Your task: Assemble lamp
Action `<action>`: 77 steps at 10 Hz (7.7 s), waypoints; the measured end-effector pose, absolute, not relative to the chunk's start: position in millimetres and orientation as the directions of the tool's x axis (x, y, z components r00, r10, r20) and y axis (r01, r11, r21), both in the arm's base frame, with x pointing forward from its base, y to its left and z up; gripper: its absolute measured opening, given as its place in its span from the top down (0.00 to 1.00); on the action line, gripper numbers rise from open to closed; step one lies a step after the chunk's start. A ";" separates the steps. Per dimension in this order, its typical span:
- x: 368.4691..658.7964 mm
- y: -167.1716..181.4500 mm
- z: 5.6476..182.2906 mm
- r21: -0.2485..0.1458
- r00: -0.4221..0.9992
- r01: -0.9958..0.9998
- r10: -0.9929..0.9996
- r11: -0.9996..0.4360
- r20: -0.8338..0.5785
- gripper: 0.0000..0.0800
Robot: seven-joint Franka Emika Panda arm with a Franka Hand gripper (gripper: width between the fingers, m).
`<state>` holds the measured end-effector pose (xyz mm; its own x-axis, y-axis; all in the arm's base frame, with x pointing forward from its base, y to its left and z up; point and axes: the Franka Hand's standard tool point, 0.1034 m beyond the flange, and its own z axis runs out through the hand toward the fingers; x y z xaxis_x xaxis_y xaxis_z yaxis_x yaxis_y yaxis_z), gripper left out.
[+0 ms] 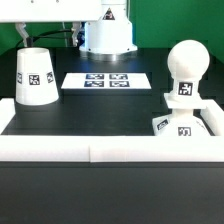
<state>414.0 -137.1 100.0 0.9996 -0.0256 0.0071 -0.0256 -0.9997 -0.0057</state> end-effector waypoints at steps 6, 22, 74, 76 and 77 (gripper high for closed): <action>410.0 -138.1 87.3 0.006 1.000 -0.005 -0.005 -1.000 -0.008 0.19; 440.0 -93.0 128.0 -0.068 0.999 0.032 0.031 -0.997 0.008 0.94; 601.2 110.3 167.4 -0.140 0.965 -0.263 -0.260 -0.955 -0.036 0.94; 600.9 109.4 156.3 -0.135 0.965 -0.261 -0.259 -0.956 -0.034 0.94; 600.0 109.4 153.1 -0.132 0.965 -0.261 -0.259 -0.956 -0.039 0.94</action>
Offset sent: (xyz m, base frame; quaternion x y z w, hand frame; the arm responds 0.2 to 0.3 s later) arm -0.0006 -0.0011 -0.0026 0.0092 0.0095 -0.0052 0.9999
